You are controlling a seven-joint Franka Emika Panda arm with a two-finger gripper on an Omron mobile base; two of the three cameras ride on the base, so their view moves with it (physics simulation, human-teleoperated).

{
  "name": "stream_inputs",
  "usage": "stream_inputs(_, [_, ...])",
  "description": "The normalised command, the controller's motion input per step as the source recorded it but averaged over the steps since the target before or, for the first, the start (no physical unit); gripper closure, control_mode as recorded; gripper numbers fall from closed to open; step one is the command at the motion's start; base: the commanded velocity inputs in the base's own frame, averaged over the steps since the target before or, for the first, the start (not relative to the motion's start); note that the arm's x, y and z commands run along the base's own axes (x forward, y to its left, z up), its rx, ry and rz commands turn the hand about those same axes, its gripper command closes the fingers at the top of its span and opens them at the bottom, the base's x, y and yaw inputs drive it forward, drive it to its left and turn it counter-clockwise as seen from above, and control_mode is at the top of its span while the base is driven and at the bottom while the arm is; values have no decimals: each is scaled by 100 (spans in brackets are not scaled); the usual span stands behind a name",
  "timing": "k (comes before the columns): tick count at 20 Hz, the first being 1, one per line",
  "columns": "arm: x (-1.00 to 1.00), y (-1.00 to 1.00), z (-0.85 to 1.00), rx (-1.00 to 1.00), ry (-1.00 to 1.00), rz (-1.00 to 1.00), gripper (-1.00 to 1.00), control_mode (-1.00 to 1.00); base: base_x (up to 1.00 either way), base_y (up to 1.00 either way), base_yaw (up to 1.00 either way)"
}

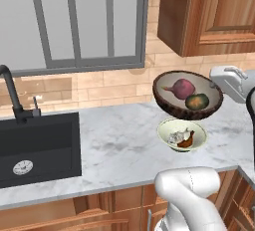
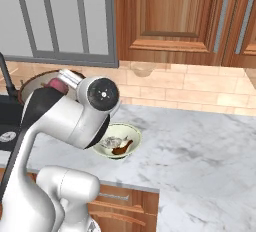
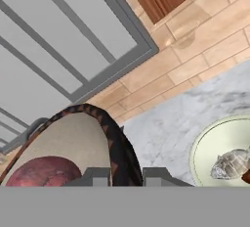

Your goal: Place the bowl containing the onion and squash in the microwave. Close the microwave door and press the start button to microwave the meal.

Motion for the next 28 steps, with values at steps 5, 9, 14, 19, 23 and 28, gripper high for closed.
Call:
stream_inputs(5, [0, 0, 0, 0, -1, 0, 100, -100, 0, 0, 0])
stream_inputs(9, [0, 0, 0, 0, 0, 0, 100, 100, -15, 0, 0])
stream_inputs(14, [0, 0, 0, 0, 0, 0, 100, 100, -68, 15, 8])
stream_inputs(19, [0, 0, 0, 0, 0, 0, 100, 100, -58, 75, 27])
stream_inputs(23, [0, 0, 0, 0, 0, 0, 100, 100, -7, 94, 49])
stream_inputs(28, [0, 0, 0, 0, 0, 0, 100, 100, 0, 83, 57])
